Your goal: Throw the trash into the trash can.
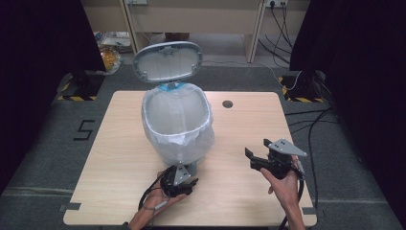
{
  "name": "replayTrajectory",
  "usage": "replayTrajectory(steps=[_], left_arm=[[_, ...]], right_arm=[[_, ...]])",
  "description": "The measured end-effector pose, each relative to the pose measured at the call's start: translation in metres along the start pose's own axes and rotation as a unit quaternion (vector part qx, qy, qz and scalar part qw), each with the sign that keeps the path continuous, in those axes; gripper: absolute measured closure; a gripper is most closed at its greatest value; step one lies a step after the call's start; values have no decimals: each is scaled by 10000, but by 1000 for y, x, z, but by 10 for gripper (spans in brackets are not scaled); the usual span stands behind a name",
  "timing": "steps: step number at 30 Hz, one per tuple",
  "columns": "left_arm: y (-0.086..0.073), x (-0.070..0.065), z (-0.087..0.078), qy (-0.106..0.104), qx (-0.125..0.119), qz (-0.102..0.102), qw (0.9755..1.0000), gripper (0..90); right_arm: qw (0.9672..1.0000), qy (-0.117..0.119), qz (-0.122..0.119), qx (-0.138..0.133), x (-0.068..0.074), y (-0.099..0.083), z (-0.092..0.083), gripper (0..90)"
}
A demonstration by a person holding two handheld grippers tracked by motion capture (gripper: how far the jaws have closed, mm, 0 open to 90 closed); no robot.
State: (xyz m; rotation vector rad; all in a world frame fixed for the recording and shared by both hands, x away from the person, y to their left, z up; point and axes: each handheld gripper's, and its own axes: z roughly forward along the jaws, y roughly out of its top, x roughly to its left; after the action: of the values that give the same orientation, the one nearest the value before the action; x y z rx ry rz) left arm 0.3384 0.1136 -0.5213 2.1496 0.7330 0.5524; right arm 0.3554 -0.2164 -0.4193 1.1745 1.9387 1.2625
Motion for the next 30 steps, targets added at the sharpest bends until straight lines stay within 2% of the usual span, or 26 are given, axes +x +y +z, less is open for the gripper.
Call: replayTrajectory(steps=[2,3,5,10,20,30], left_arm=[[0,0,0,6,13,14,10000,395],[0,0,0,-4,9,6,10000,395],[0,0,0,-13,-4,-6,10000,395],[0,0,0,1,10,10,10000,395],[0,0,0,-8,8,6,10000,395],[0,0,0,0,9,14,10000,395]], right_arm=[[10000,-21,68,23,0,-8,3,213],[9999,6,6,116,0,-10,4,213],[9999,-30,24,115,-1,-16,5,213],[9995,-39,67,308,-4,-32,8,213],[9986,-7,114,523,-5,-50,10,213],[9969,-23,35,782,-4,-68,13,205]])
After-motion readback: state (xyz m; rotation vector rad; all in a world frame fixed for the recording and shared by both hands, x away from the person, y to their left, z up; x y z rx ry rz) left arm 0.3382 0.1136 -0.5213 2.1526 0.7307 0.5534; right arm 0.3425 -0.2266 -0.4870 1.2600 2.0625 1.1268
